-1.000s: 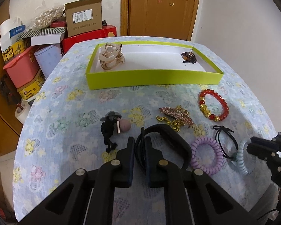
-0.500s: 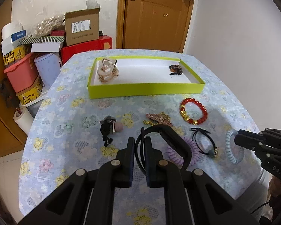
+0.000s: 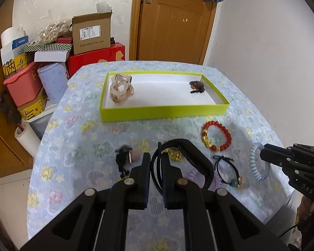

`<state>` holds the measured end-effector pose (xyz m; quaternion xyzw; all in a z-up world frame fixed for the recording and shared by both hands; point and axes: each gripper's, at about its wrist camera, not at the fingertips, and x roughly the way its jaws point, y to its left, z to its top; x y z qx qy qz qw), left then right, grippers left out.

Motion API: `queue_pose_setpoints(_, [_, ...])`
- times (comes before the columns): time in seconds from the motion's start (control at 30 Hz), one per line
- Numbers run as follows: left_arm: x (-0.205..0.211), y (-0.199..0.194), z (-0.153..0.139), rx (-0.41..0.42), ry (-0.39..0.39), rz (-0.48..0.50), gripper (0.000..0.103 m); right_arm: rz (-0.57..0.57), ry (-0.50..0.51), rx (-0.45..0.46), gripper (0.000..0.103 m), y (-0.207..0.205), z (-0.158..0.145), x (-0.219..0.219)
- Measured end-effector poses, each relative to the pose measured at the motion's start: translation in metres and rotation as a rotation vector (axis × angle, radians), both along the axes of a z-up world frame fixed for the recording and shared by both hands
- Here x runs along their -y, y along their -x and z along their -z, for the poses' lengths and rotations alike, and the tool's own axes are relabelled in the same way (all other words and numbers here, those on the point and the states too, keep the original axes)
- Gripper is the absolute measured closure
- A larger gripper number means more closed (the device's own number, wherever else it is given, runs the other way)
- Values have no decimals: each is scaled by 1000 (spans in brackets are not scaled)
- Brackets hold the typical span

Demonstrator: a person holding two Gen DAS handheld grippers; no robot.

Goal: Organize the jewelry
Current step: 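Carry the wristband and coil hair tie into the tray and open both tools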

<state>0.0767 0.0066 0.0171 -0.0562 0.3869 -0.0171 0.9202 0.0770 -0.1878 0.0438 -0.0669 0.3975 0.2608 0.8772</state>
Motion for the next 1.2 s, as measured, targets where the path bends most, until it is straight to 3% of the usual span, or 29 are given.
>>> queue_pose_setpoints(0.6, [-21,-98,-13,-17,-19,1,93,42,18,77,94,-97,-20,-12])
queue_pose_setpoints(0.9, [-27,-147,1,-57,-32,-5,93,64,48,51,94,-153,-4,-21])
queue_pose_setpoints(1.2, [-33,-166,28,-123,-64,-22,93,66,109,-16,94,-182,29,-32])
